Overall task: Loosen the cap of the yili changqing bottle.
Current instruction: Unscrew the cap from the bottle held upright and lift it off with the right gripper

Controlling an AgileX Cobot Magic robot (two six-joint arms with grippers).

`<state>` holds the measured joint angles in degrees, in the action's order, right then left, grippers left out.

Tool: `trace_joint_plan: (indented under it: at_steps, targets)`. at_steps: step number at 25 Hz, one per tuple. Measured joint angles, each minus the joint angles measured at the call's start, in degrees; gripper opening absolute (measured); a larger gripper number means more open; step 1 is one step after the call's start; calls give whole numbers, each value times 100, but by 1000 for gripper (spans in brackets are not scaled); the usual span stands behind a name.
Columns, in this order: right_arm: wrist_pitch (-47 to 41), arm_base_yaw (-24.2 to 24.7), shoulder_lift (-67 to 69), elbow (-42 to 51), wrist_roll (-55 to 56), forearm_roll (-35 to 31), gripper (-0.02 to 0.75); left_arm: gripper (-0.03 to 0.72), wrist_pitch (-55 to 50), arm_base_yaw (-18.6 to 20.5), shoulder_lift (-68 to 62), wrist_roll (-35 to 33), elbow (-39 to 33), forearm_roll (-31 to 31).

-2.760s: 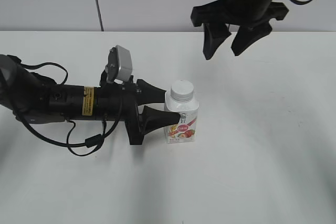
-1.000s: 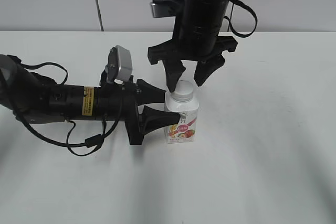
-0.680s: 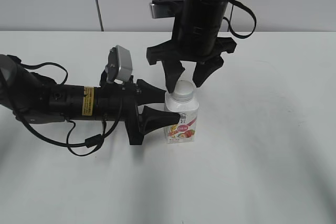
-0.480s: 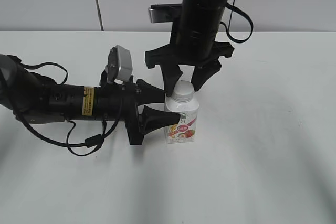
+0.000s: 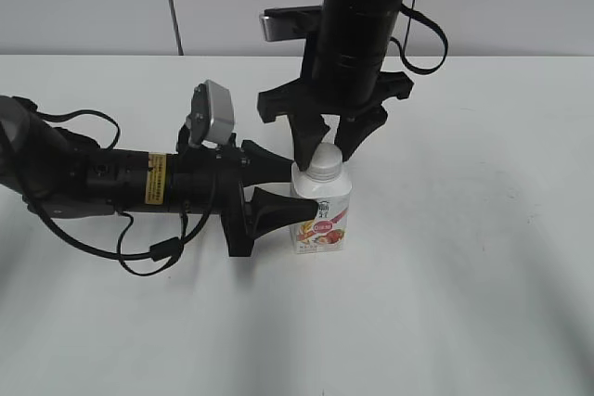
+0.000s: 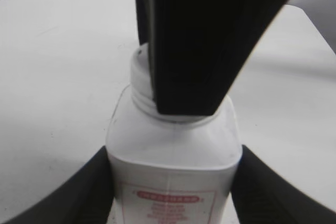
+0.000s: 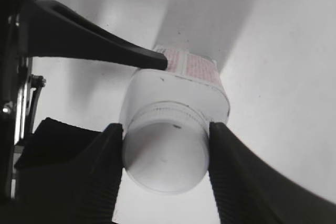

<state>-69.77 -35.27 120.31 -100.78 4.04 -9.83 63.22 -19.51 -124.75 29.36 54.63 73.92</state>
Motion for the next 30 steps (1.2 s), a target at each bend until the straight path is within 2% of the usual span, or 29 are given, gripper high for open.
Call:
trace_joint_plan:
  at_steps: [2, 5, 11, 14, 19, 30]
  targets:
    - [0, 0, 0, 0, -535, 0, 396, 412, 0, 5, 0, 0, 5, 13]
    - [0, 0, 0, 0, -1895, -5, 396, 412, 0, 5, 0, 0, 5, 25]
    - [-17, 0, 0, -12, -5738, -17, 392, 412, -4, 5, 0, 0, 5, 37]
    - [-29, 0, 0, -17, -6908, -17, 392, 412, -4, 5, 0, -5, 5, 42]
    - [-40, 0, 0, -28, -7304, -17, 392, 412, -10, 5, 0, -5, 11, 48]
    - [-40, 0, -252, -28, -7350, -68, 389, 412, -10, 5, 0, -5, 11, 59]
